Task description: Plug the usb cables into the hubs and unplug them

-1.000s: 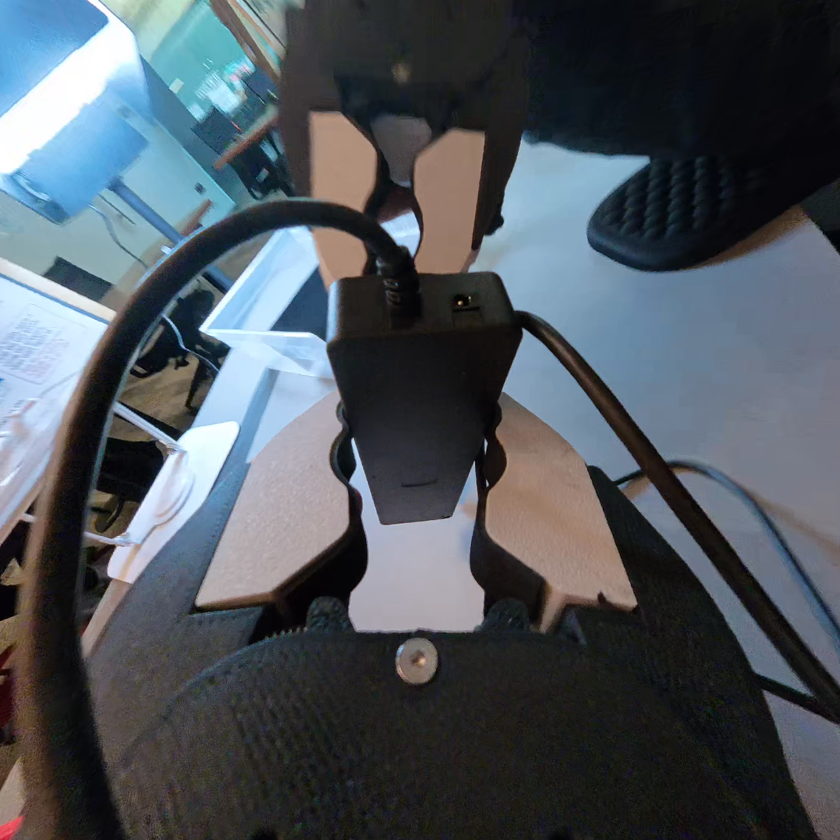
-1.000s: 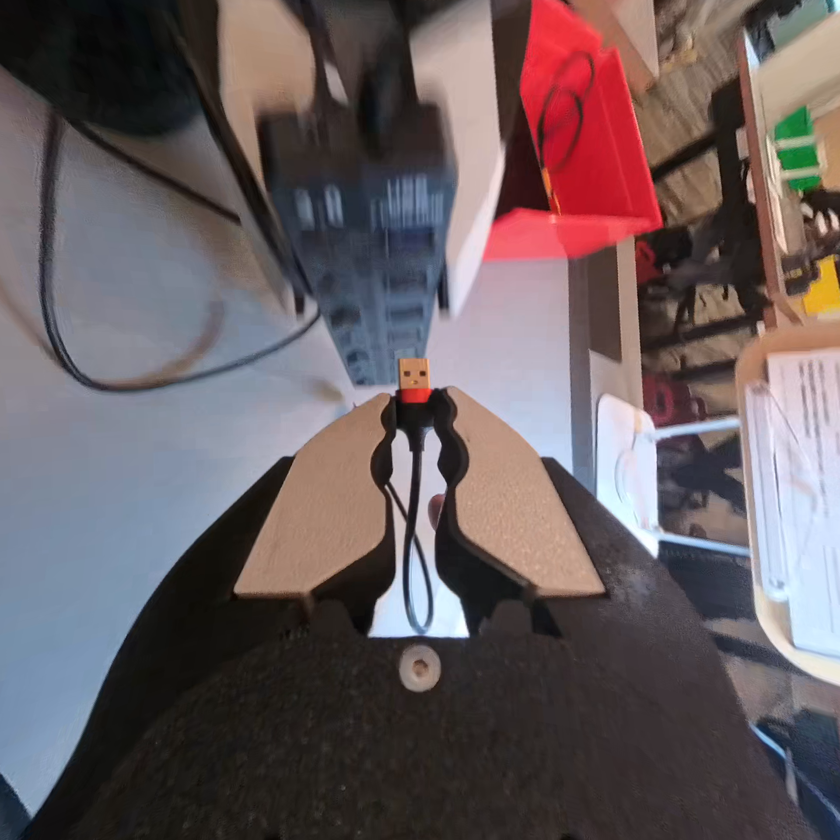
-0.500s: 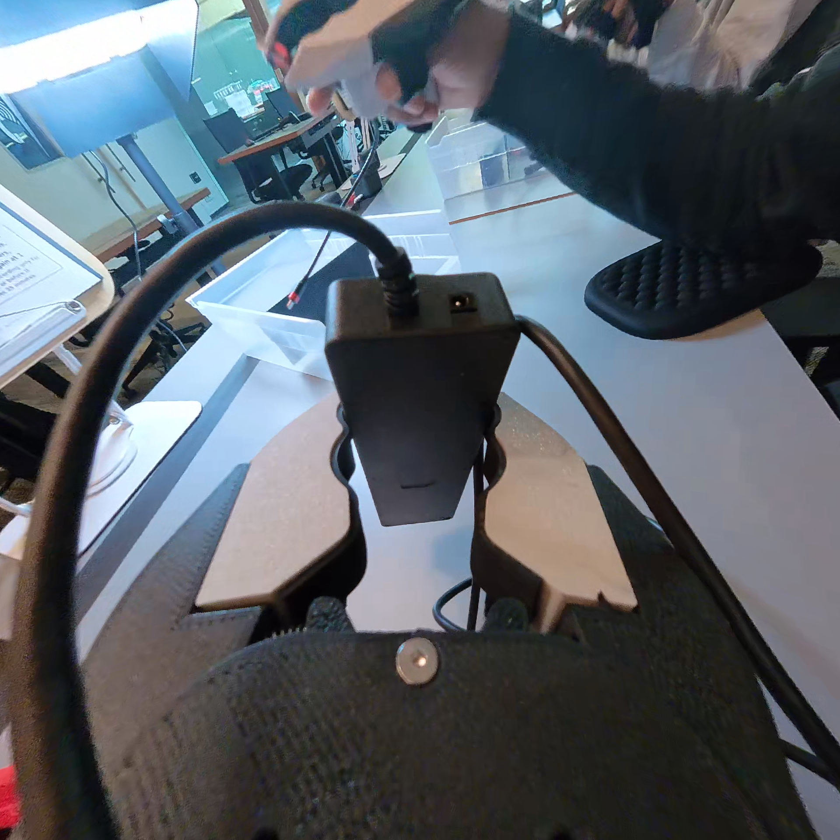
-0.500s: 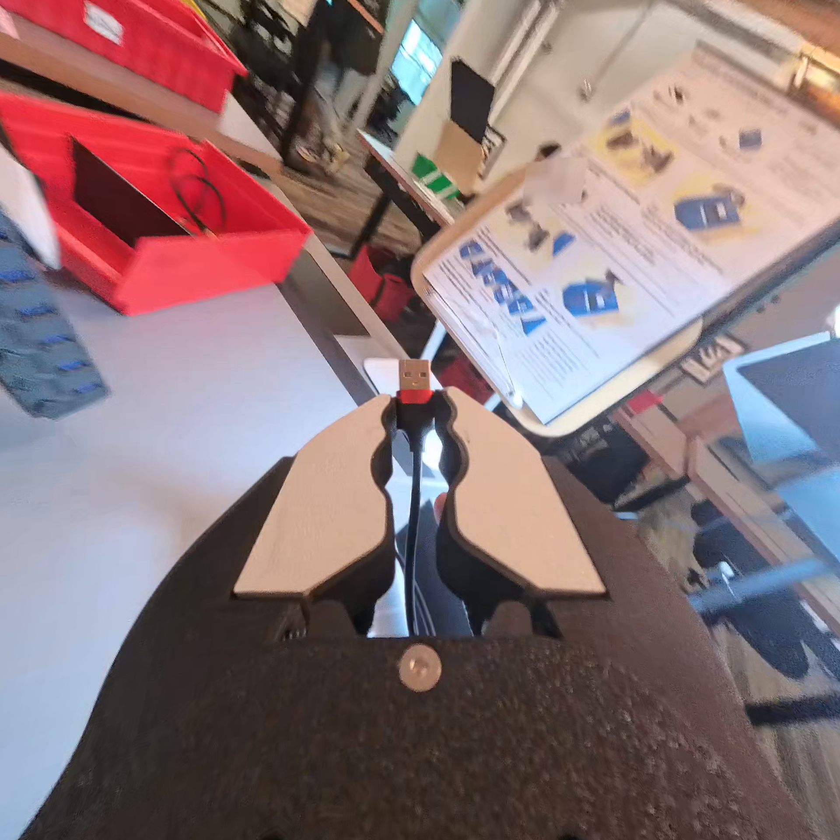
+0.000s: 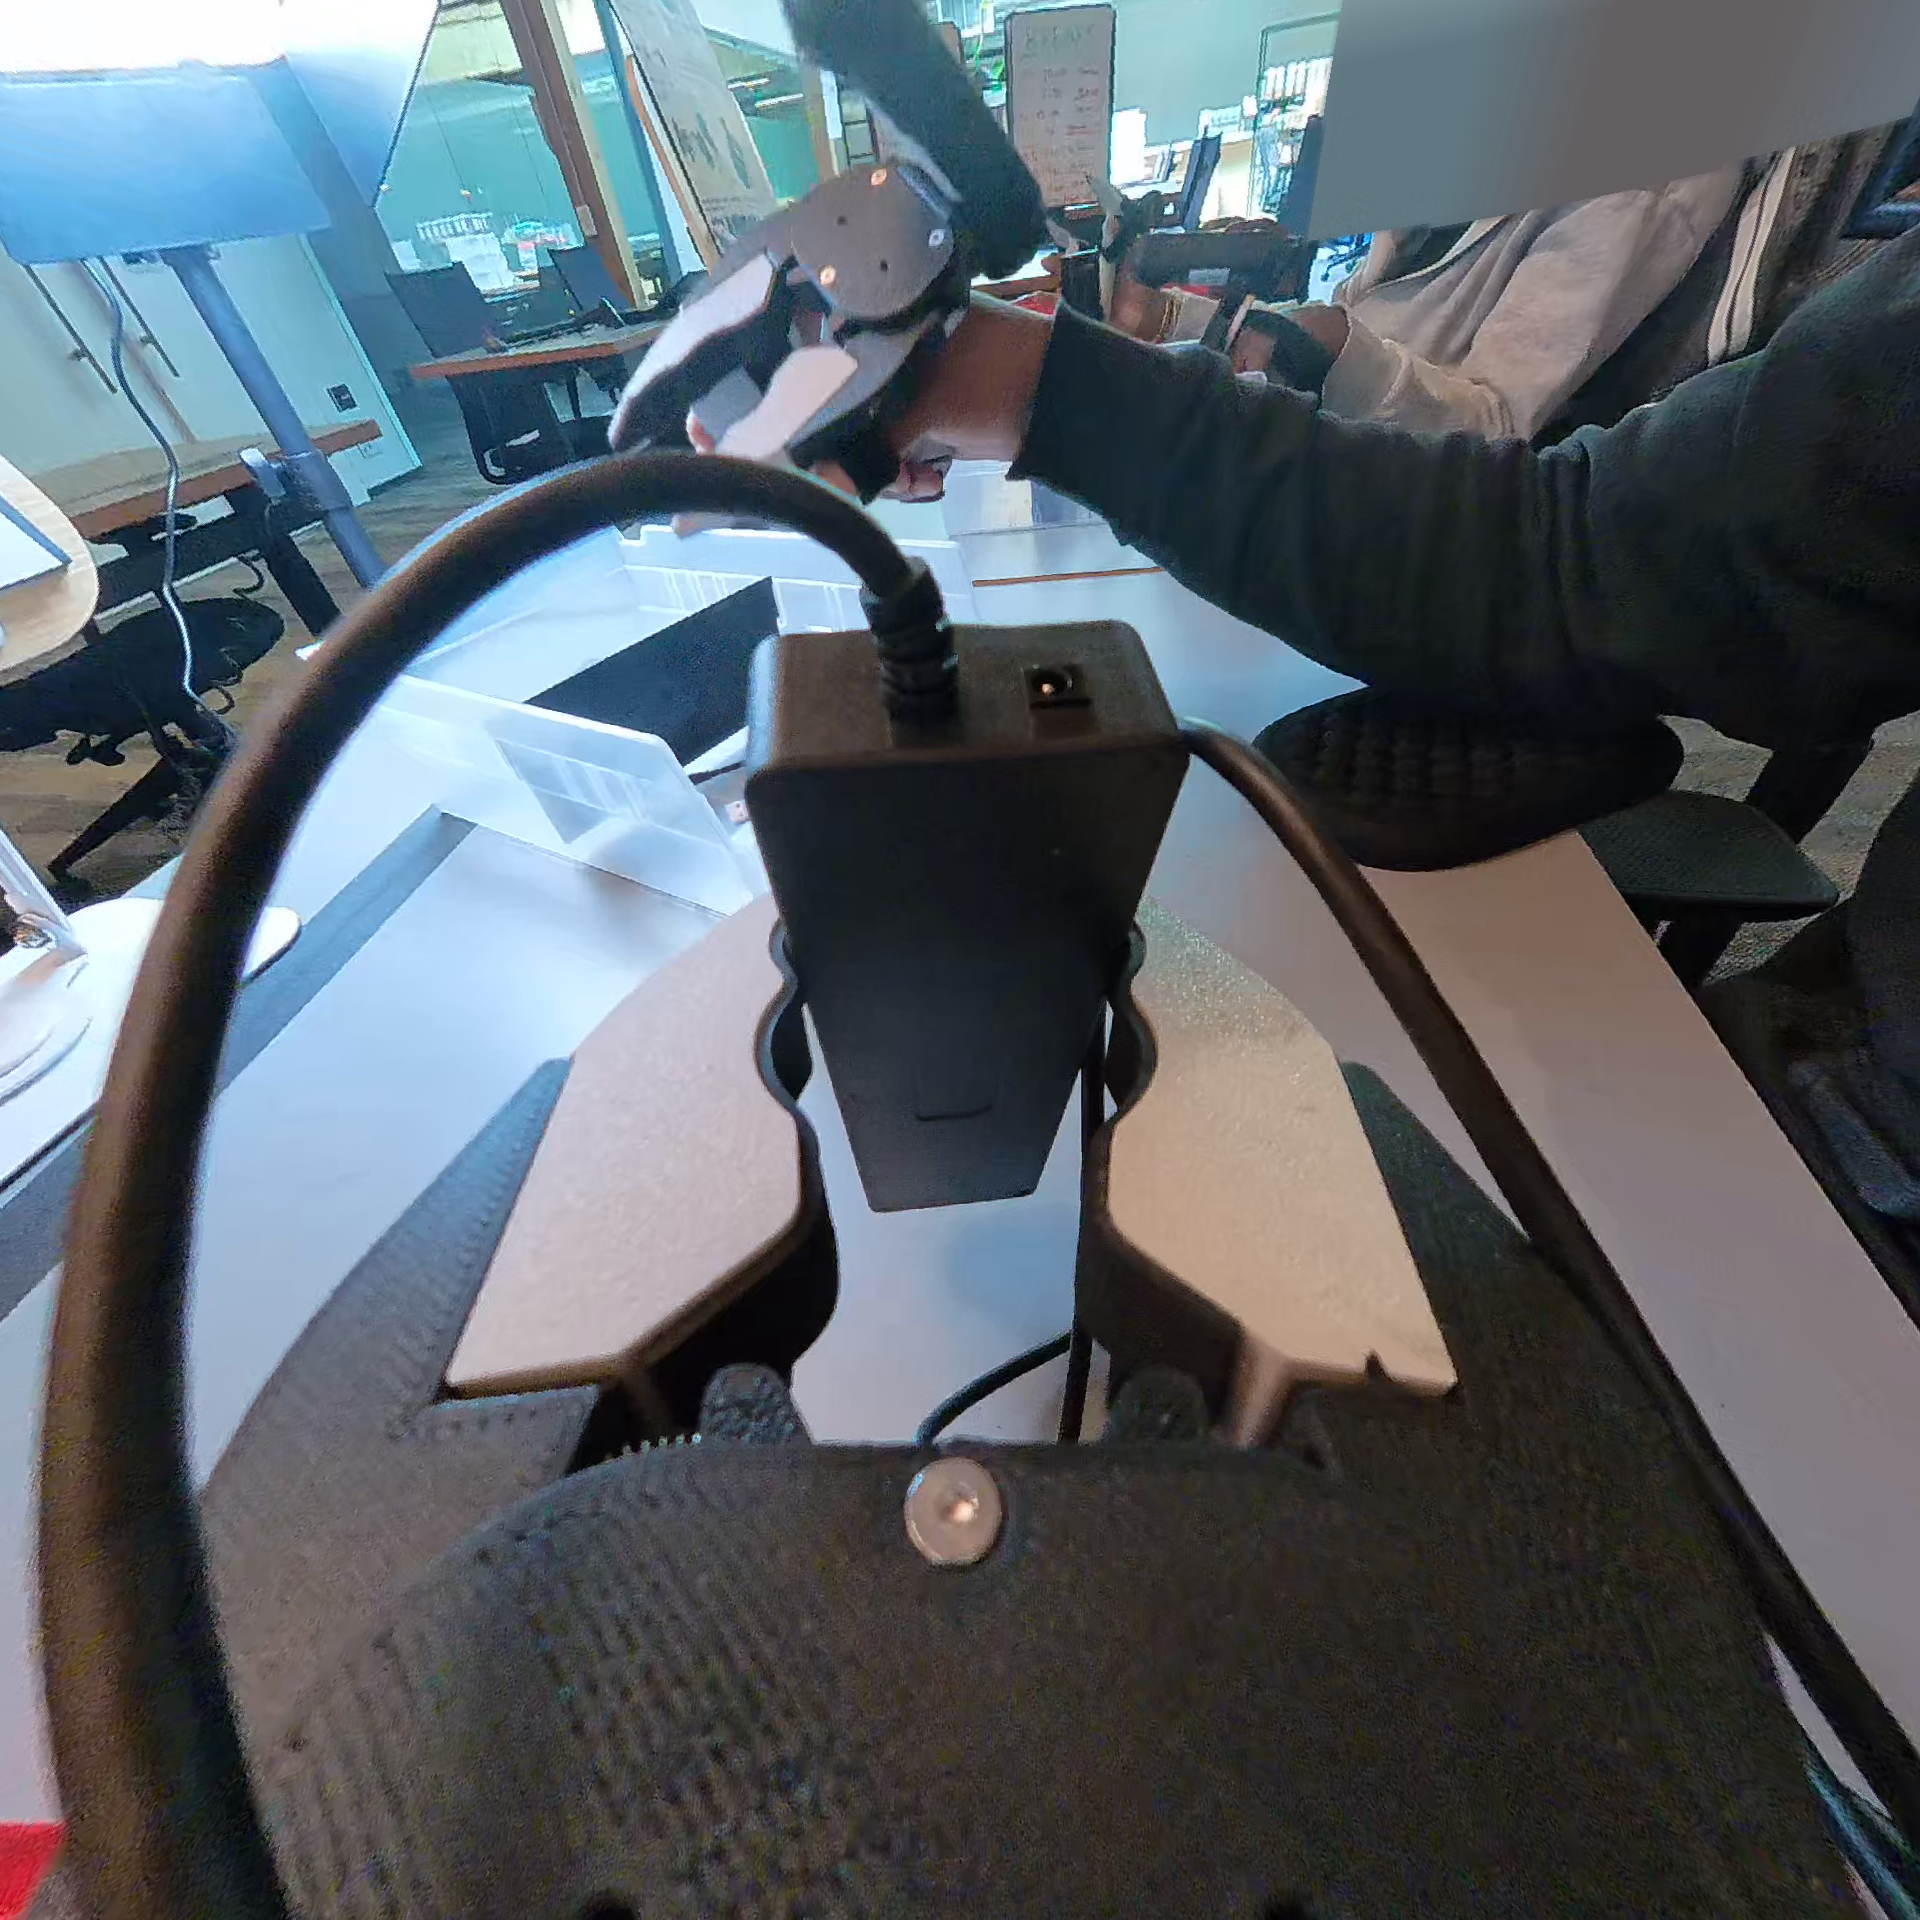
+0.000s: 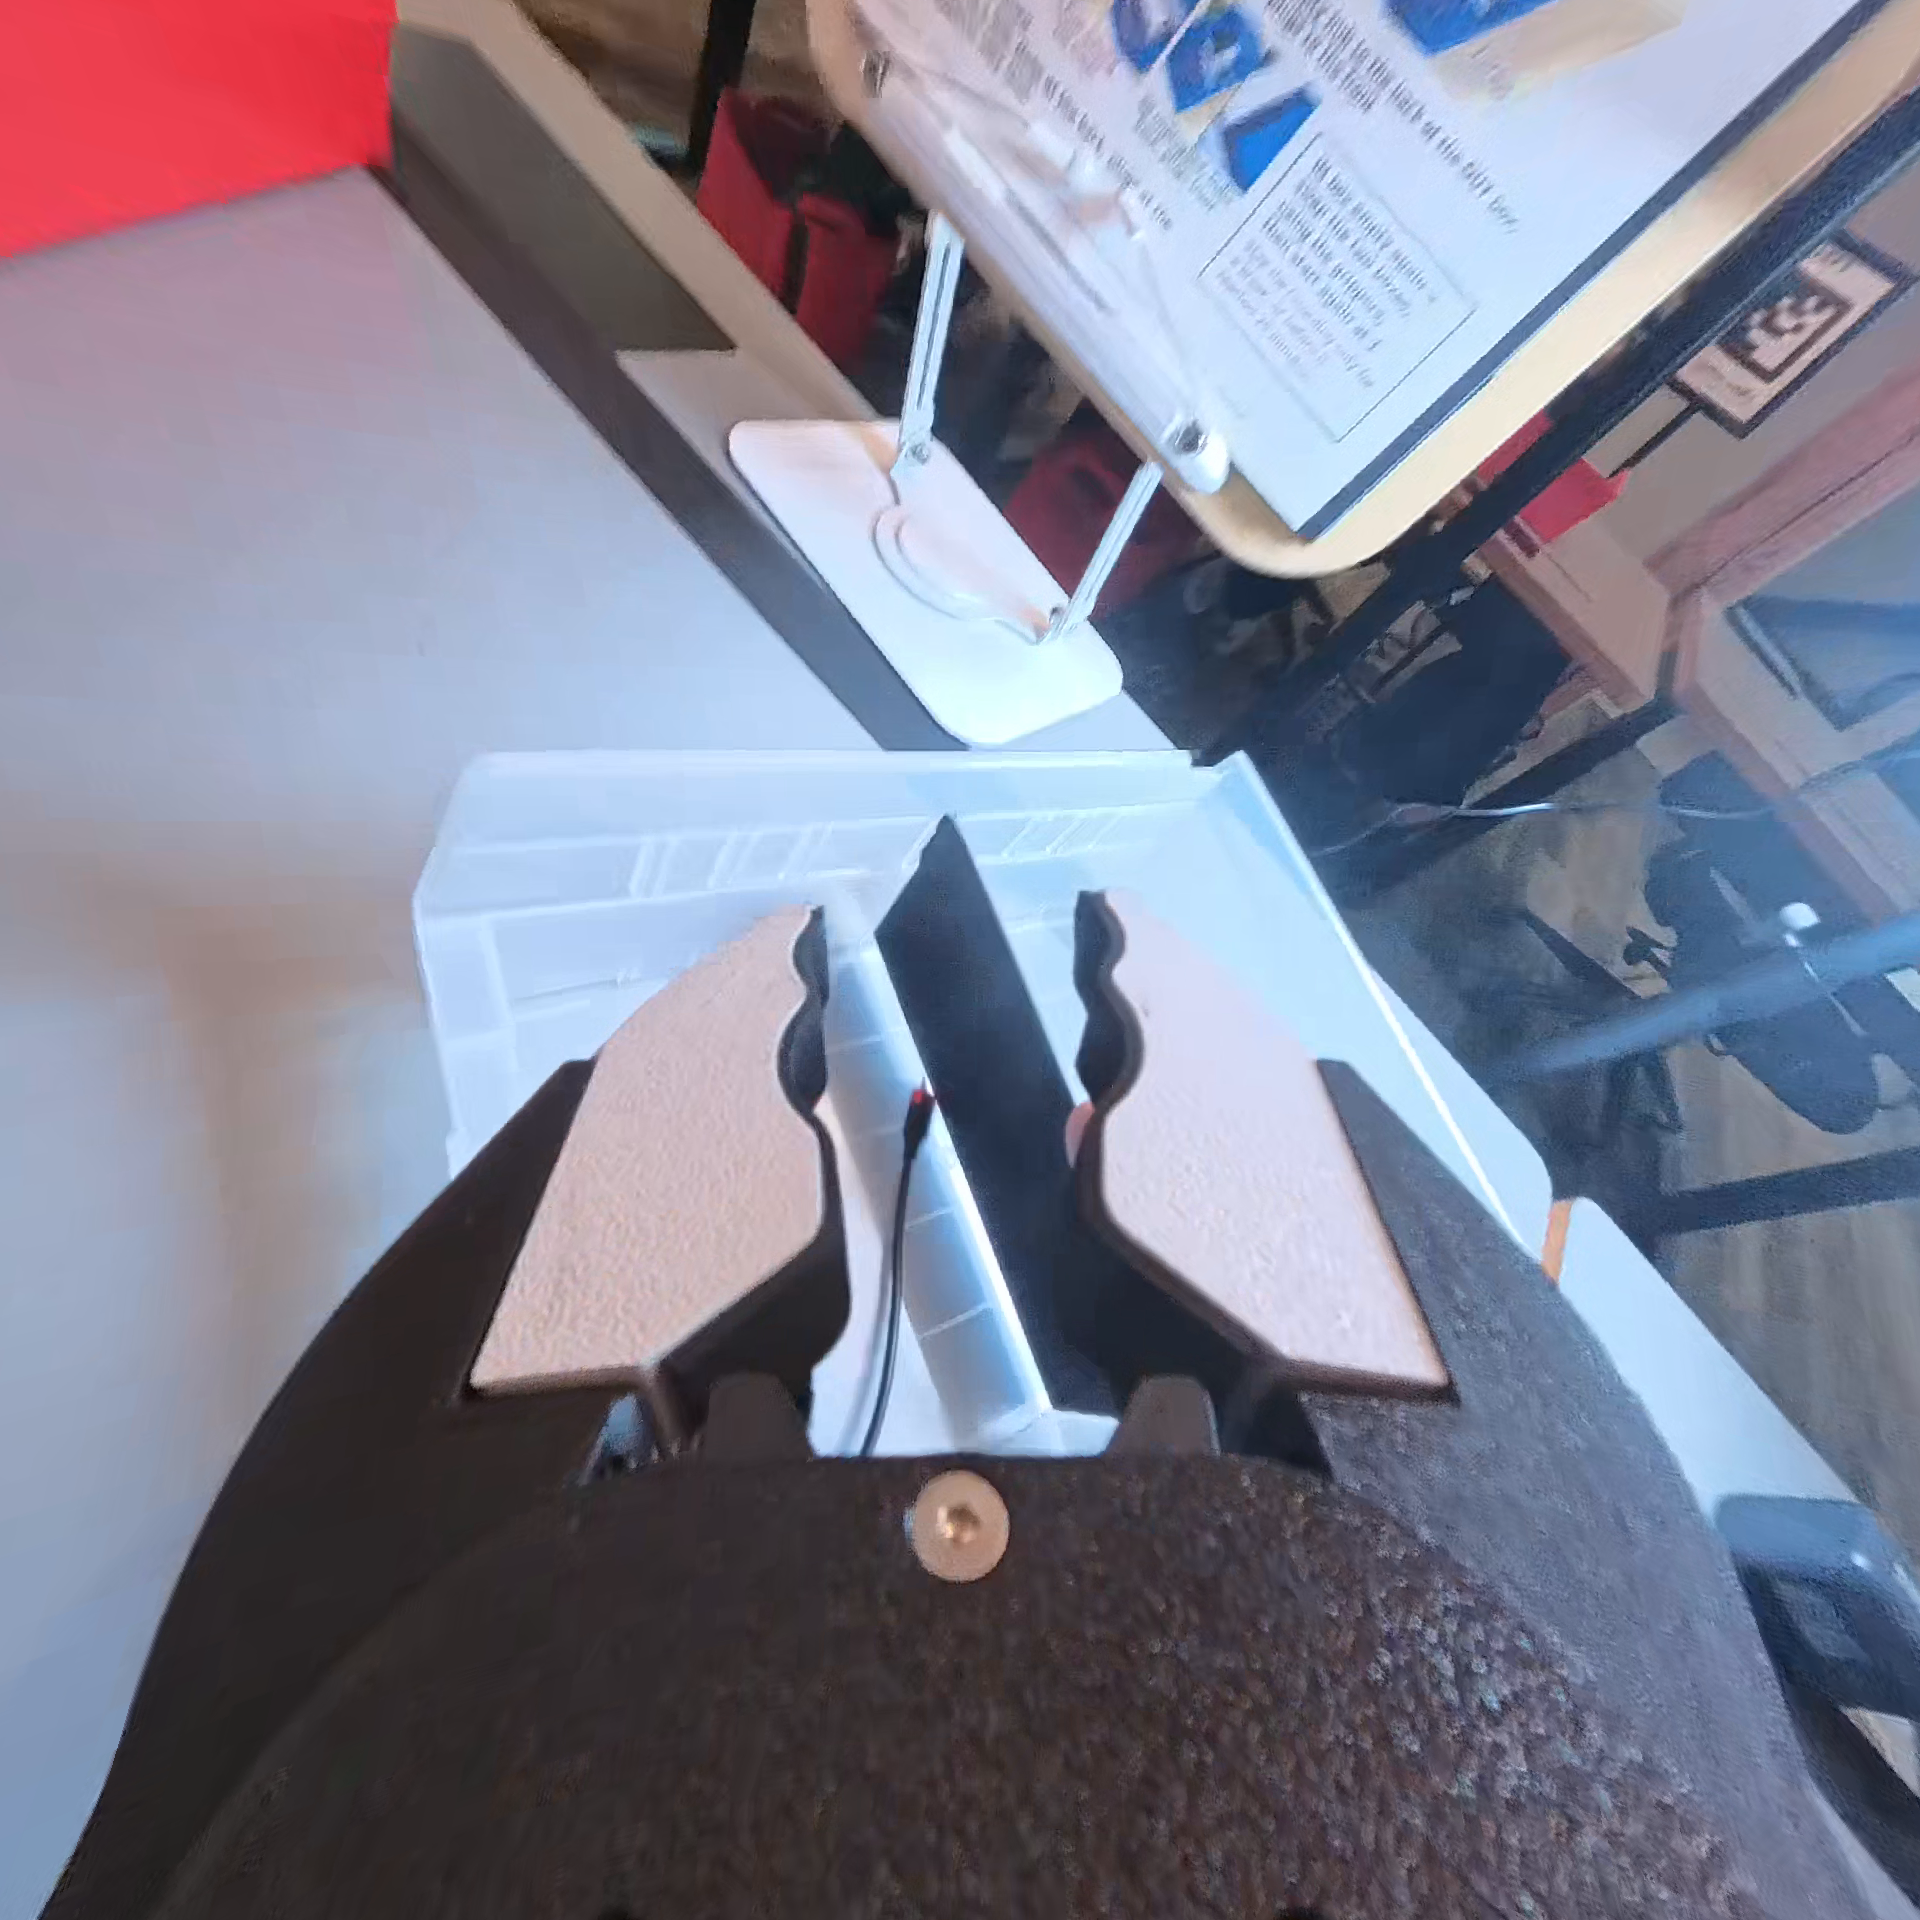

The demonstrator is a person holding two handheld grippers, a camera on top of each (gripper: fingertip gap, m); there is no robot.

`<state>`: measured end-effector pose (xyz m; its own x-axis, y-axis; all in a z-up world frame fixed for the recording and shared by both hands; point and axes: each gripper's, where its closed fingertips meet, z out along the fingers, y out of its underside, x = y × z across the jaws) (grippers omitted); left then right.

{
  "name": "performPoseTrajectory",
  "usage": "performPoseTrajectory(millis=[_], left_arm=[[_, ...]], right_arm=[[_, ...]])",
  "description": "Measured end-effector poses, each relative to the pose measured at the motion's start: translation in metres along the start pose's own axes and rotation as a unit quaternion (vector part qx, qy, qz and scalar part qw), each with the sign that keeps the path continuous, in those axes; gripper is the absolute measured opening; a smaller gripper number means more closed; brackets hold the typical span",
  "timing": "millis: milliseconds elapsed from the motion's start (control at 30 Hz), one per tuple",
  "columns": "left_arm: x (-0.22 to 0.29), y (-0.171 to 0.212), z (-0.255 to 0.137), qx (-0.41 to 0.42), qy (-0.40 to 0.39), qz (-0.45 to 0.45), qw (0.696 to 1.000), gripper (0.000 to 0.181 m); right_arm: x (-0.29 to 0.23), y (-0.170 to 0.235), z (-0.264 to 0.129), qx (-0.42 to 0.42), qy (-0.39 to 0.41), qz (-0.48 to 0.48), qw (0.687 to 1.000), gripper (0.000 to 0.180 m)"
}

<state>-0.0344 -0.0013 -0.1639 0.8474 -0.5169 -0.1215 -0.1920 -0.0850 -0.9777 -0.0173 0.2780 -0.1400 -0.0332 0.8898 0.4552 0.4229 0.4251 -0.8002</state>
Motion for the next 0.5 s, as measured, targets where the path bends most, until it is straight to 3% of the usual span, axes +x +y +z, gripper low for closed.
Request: performPoseTrajectory(millis=[100, 233, 367, 500], left_arm=[[0.001, -0.001, 0.000, 0.006, 0.007, -0.007, 1.000, 0.055], [0.003, -0.005, 0.000, 0.025, 0.020, -0.023, 0.999, 0.055], [0.002, -0.010, -0.001, 0.045, 0.023, -0.041, 0.998, 0.055], [0.000, -0.012, -0.002, 0.060, 0.020, -0.055, 0.997, 0.056]], right_arm=[[-0.009, -0.034, -0.016, 0.066, -0.026, 0.020, 0.997, 0.046], [-0.061, -0.076, -0.028, 0.123, -0.125, -0.003, 0.984, 0.044], [-0.147, -0.097, -0.027, 0.134, -0.264, -0.051, 0.954, 0.044], [-0.225, -0.094, -0.014, 0.101, -0.346, -0.105, 0.927, 0.051]])
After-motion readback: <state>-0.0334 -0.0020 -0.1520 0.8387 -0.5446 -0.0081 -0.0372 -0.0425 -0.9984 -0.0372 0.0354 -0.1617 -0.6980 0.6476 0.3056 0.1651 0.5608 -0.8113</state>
